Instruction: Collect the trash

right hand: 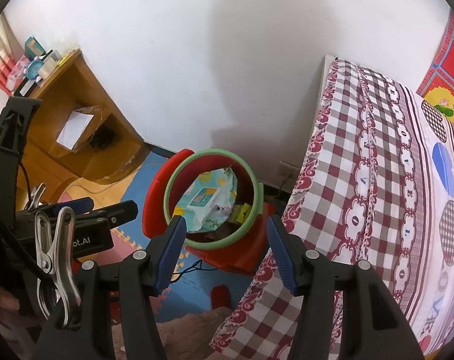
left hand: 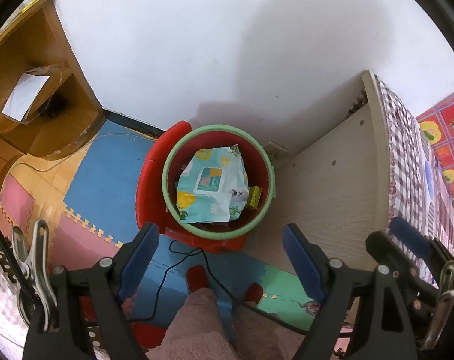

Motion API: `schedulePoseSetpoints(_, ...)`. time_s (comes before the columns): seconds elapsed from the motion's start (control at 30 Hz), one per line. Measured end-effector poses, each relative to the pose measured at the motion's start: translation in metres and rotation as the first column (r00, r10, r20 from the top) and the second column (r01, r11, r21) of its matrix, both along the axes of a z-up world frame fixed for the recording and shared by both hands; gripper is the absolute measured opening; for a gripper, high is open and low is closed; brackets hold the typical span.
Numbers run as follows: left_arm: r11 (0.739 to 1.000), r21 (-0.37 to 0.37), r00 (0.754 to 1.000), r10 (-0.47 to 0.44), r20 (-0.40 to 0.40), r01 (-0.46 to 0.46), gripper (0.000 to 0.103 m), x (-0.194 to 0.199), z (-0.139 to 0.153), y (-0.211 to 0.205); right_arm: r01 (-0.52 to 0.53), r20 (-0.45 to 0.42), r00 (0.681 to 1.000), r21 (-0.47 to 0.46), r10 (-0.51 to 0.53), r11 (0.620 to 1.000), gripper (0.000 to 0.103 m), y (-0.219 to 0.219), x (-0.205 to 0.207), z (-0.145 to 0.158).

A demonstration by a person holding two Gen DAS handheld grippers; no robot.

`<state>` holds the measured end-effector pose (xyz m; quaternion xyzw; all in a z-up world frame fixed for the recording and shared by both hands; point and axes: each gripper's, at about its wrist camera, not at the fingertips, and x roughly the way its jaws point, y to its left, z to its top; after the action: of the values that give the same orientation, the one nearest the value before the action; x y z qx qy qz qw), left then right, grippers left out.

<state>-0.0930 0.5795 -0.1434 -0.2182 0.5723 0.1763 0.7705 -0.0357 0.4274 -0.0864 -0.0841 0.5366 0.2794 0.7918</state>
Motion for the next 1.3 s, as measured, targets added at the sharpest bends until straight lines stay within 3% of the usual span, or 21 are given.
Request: schedulePoseSetpoints(1.3,0.999,-0.005,0.999,-0.048,0.001,0.048,0.087,0.0045,-0.0002,-0.0071,0.021,0.003,1.0,0.001,-0.021,1.0,0.057,-0.0015,-0.0022,0.0049)
